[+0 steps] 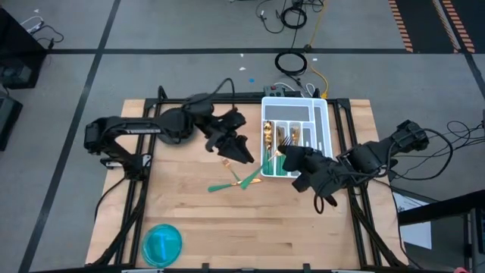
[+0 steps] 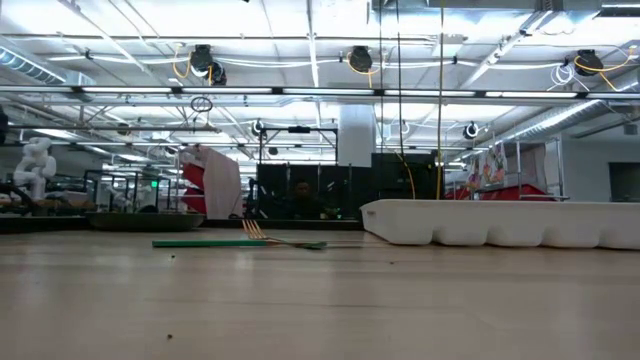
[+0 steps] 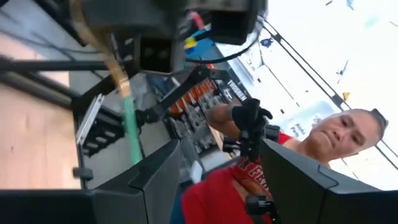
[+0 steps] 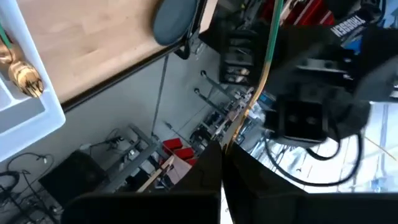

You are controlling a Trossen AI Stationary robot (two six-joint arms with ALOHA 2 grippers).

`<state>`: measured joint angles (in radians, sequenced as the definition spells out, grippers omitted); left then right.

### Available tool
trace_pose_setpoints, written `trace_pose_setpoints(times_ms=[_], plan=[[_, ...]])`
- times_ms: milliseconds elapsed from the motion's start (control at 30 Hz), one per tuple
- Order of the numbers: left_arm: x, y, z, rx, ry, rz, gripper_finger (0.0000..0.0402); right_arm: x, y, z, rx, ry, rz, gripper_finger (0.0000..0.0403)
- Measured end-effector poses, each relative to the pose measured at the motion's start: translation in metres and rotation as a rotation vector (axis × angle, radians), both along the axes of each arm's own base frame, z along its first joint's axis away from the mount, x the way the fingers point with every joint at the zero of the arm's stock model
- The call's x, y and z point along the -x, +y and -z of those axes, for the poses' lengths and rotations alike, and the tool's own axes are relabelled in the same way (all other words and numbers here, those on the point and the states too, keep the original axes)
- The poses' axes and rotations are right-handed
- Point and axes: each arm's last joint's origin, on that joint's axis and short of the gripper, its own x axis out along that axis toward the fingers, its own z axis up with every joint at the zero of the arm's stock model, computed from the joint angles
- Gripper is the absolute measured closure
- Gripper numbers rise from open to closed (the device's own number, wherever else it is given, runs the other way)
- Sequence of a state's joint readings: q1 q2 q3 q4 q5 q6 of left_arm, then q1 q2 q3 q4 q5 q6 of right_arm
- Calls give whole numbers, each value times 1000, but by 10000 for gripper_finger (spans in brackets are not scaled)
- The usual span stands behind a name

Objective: Sort silverware
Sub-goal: Put the green fork on the silverware organizer

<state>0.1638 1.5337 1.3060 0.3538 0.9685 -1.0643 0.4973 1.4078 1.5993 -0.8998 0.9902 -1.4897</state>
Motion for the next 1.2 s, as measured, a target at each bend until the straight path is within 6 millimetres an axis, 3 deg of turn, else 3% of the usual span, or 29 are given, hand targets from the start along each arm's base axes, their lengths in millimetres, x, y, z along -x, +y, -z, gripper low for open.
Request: trace_pose_setpoints(times_ms=[433,667,1200], plan=[[-26,-6,28,6,29,44,175,-6,3,-10,-5,-103,-2,403],[-25,-9,18,13,-74,39,175,-6,4,-10,-5,-101,-4,403],[-28,-15,18,25,-90,29,191,-8,4,-13,-34,-132,-23,403]])
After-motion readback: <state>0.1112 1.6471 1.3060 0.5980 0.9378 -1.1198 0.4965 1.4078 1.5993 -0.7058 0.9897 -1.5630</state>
